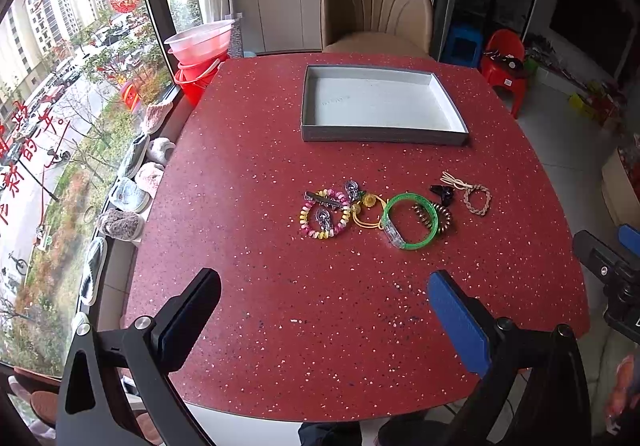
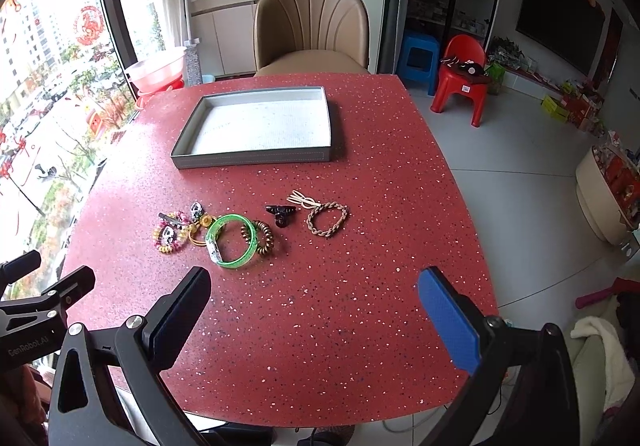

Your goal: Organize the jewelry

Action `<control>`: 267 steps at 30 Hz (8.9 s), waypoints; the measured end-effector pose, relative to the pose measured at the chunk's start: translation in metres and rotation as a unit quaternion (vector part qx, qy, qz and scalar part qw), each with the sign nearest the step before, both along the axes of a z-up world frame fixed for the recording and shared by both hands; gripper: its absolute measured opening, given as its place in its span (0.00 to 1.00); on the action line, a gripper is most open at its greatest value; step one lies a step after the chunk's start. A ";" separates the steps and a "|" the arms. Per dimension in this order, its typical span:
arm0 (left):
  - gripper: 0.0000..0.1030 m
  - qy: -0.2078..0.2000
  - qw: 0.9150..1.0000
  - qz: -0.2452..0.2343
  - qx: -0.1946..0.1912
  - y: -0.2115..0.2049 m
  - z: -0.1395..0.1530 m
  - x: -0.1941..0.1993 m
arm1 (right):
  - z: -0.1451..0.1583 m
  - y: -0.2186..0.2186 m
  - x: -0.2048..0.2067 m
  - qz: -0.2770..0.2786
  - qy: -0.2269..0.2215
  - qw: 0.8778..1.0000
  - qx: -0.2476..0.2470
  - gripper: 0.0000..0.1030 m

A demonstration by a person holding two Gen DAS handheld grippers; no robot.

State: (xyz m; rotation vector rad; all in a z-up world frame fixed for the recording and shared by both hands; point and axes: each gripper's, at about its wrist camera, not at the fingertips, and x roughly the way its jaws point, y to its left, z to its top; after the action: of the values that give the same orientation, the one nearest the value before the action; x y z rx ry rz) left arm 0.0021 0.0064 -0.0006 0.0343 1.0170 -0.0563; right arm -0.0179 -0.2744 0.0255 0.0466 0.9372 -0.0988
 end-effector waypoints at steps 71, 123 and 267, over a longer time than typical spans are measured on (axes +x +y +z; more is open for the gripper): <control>1.00 0.071 0.997 -0.009 -0.025 0.022 -0.042 0.038 | -0.031 0.001 0.031 -0.019 0.077 0.997 0.017 1.00; 0.28 0.133 0.987 -0.005 -0.086 -0.079 -0.126 0.129 | -0.138 -0.052 0.151 -0.034 0.151 0.982 0.110 0.06; 0.27 0.103 0.986 -0.078 -0.108 -0.025 -0.105 0.170 | -0.152 0.034 0.169 -0.030 0.157 0.975 0.151 0.13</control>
State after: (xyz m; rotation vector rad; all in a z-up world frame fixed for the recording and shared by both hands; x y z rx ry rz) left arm 0.1718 -0.0183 -0.1057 -0.0910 1.2087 -0.3179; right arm 0.1510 -0.2405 -0.1267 0.3497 1.2622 -0.0184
